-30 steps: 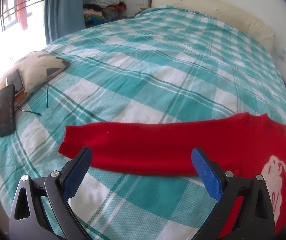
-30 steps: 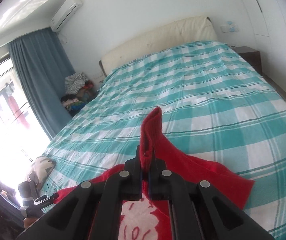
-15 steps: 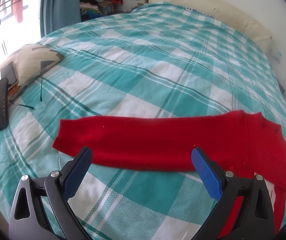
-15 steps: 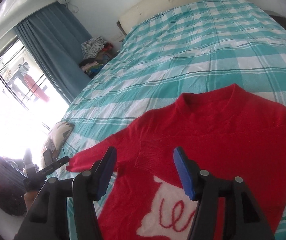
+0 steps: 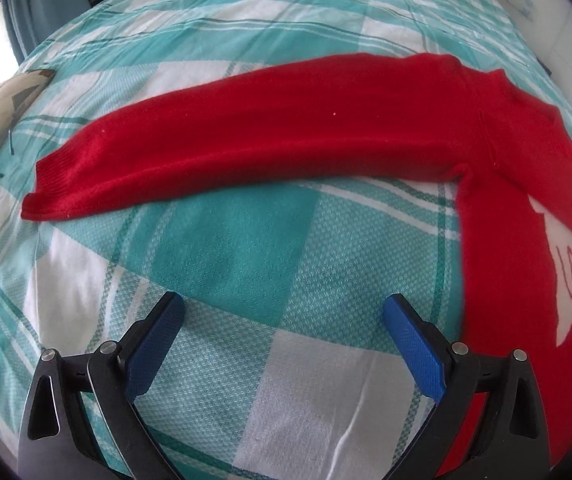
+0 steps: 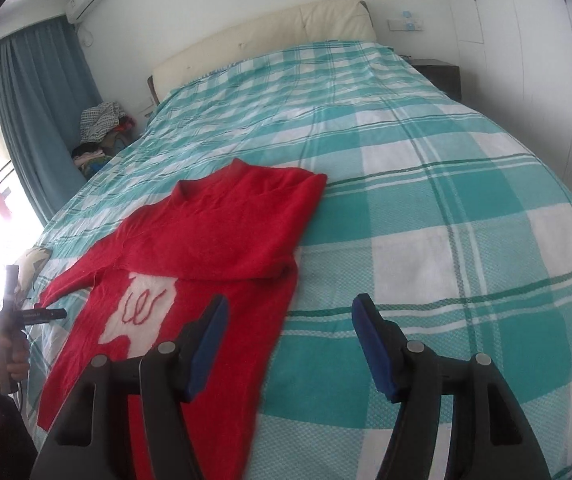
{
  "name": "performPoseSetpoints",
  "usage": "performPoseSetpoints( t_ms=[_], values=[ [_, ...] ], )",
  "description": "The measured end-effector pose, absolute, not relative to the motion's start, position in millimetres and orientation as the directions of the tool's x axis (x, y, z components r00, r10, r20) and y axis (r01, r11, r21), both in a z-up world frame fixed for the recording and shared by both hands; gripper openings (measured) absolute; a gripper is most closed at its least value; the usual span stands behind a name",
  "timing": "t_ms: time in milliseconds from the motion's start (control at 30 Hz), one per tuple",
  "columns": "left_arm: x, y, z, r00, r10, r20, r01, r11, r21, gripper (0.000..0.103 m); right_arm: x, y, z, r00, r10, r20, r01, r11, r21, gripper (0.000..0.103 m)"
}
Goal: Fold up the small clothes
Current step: 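Grasp the sleeve end with the left gripper and lift it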
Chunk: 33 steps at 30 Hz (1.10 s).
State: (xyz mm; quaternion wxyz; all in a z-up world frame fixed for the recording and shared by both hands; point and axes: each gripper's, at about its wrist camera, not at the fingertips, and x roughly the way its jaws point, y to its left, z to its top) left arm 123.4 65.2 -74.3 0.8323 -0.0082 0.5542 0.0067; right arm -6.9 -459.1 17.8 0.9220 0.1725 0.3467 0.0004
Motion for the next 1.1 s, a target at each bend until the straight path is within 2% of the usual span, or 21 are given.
performPoseSetpoints(
  t_ms=[233,600,700,767,900,1000,1100],
  values=[
    [122.9,64.9,-84.2,0.381,-0.001,-0.925,-0.022,1.0,-0.01,0.103,-10.9,-465.5,41.8,0.816,0.12,-0.566,0.12,0.922,0.369,0.066],
    [119.6,55.8,-86.1,0.36,0.027,-0.932,0.045,0.998,0.046,0.103,-7.6,-457.6,25.2,0.786,0.121,-0.606,0.137,0.922,0.362,0.067],
    [120.9,60.9,-77.6,0.36,-0.001,-0.933,0.036,0.999,0.013,0.101,-7.1,-456.3,24.5,0.785,0.121,-0.608,0.135,0.924,0.358,0.067],
    [121.5,70.3,-60.1,0.399,-0.058,-0.915,0.024,0.998,-0.053,0.101,-8.5,-455.6,25.4,0.786,0.123,-0.606,0.134,0.923,0.36,0.067],
    [121.2,113.7,-20.0,0.511,-0.126,-0.85,-0.05,0.983,-0.176,0.102,-11.0,-459.0,28.7,0.793,0.129,-0.595,0.133,0.917,0.375,0.067],
    [132.2,176.6,-6.7,0.565,-0.051,-0.823,-0.187,0.964,-0.188,0.102,-11.9,-462.7,31.1,0.8,0.117,-0.589,0.139,0.918,0.372,0.067],
    [146.2,246.1,-15.1,0.544,0.002,-0.839,-0.338,0.916,-0.217,0.102,-14.0,-466.2,32.5,0.802,0.12,-0.586,0.144,0.912,0.385,0.067]
  ],
)
